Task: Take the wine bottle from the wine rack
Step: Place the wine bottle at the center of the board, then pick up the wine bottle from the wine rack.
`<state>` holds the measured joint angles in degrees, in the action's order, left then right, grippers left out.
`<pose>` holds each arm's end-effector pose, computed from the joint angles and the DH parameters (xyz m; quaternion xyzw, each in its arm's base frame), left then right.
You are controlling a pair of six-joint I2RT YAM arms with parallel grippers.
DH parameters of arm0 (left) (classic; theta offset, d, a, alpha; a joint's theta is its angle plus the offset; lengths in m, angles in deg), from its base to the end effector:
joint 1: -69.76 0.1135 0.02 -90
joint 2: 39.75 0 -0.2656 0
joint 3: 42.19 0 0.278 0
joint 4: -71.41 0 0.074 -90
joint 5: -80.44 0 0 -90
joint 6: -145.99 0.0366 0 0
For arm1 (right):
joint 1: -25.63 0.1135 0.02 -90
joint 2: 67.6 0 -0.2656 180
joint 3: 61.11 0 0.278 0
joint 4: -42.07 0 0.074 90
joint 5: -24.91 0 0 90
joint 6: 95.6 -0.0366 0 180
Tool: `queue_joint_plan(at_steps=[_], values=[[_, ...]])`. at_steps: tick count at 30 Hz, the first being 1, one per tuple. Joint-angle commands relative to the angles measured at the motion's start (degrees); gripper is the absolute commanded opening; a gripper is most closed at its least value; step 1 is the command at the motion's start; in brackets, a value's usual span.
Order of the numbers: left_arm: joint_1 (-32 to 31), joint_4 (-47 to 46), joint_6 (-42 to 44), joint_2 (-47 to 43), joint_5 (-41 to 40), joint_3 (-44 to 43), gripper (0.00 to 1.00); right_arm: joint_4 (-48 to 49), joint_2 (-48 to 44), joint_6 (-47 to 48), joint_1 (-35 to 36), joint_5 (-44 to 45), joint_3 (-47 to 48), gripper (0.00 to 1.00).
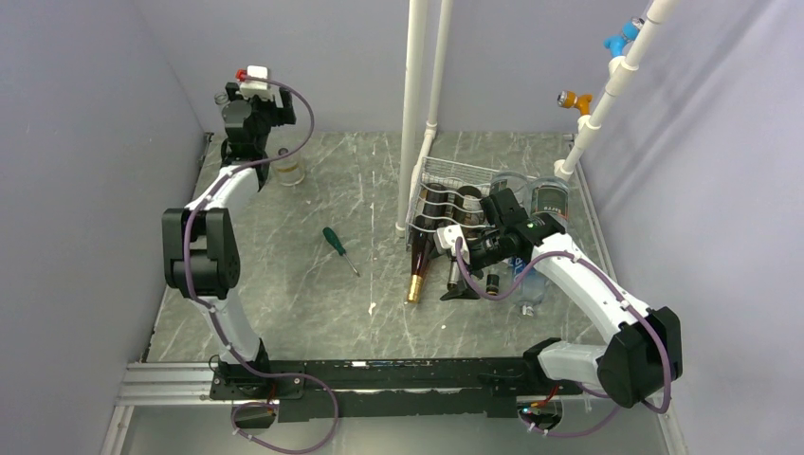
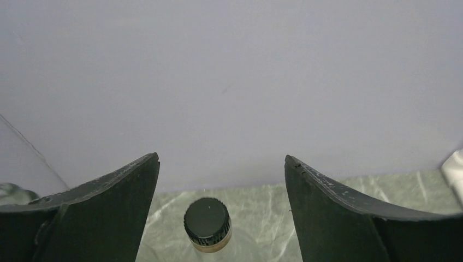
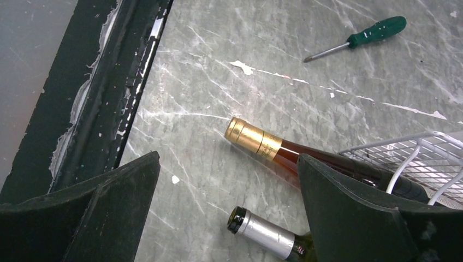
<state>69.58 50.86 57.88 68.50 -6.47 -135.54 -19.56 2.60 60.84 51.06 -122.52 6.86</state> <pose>0.4818 -0.0035 0.3051 0.0321 0.6707 -0.0070 0.7410 0.2117 0.1348 0.2685 -0.6894 0.5161 0.3689 0.3497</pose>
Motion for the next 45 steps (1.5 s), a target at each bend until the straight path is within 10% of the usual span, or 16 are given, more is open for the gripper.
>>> queue_joint_plan(at_steps=[1, 45], values=[[0.0, -5.1, -2.6, -6.8, -0.3, 1.1, 0.92, 1.8, -0.1, 0.7, 0.2, -0.8, -0.2, 1.00], [0.0, 29.7, -18.0, -62.8, 12.7, 35.0, 1.00, 3.8, -6.8, -4.2, -8.0, -5.9, 0.7, 1.00]])
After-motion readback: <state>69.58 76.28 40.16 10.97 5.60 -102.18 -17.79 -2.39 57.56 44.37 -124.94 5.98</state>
